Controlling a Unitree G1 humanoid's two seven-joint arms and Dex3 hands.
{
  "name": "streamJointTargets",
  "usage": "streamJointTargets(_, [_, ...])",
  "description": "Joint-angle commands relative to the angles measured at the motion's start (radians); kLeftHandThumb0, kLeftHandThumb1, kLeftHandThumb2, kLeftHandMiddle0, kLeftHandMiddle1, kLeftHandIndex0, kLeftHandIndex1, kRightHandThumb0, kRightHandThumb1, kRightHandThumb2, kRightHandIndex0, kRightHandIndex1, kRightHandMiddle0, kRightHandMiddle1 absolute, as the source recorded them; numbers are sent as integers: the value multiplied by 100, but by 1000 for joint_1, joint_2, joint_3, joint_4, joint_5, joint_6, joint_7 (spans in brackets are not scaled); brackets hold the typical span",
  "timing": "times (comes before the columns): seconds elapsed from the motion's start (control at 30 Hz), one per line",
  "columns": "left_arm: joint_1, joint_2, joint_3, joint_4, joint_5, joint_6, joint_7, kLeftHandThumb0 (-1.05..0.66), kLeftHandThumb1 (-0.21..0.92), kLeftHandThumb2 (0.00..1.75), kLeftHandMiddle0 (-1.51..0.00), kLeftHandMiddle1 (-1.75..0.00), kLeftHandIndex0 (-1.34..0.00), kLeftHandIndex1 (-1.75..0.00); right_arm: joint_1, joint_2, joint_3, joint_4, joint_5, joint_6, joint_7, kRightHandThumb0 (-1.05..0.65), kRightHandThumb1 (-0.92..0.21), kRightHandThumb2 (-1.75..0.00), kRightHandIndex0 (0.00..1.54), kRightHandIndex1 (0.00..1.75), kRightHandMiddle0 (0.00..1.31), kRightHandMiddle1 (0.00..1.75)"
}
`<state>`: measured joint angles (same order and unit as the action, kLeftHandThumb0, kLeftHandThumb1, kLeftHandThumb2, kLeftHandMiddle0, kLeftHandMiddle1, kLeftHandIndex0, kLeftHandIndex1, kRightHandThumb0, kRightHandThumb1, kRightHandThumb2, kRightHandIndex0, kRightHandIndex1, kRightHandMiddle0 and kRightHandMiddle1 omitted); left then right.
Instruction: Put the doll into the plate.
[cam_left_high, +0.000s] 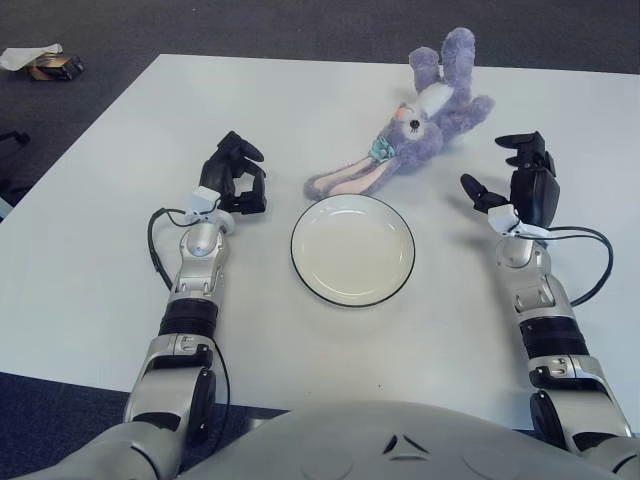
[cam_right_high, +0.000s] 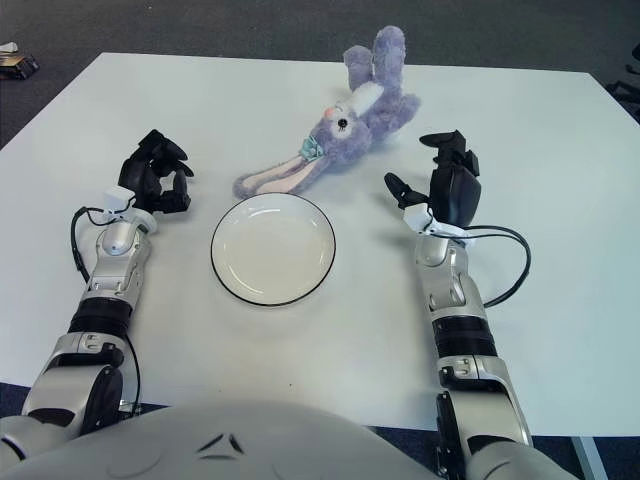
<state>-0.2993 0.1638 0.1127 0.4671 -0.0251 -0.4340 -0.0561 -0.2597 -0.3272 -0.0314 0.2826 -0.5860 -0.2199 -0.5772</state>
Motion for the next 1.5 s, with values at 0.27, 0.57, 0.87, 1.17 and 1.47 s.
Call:
streamJointTargets(0.27, [68,-15,-8,58,12,-5,2,-1,33,131,-49,-175,-48,-175,-81,-43,58,-103,-96,-32,-15,-85,-71,-55,0,63,0,74])
streamJointTargets(0.57, [65,-14,-8,65,15,-14,4,-1,33,131,-49,-175,-48,-175,-119,-84,109,-107,-139,-68,24,-88,-71,-52,0,54,0,66])
streamJointTargets(0.87, [64,-17,-6,66,8,-11,1,-1,33,131,-49,-175,-48,-175,-148,-146,150,-139,-179,-74,131,-93,-76,-49,0,45,0,67])
streamJointTargets(1.17, [63,-21,-5,72,7,-16,3,-1,33,131,-49,-175,-48,-175,-208,-261,216,-89,-185,-204,278,-104,-91,-45,0,33,0,62])
streamJointTargets(1.47, [65,-22,-8,70,8,-14,1,-1,33,131,-49,-175,-48,-175,-295,-332,270,29,-218,-354,300,-105,-92,-56,0,24,0,56])
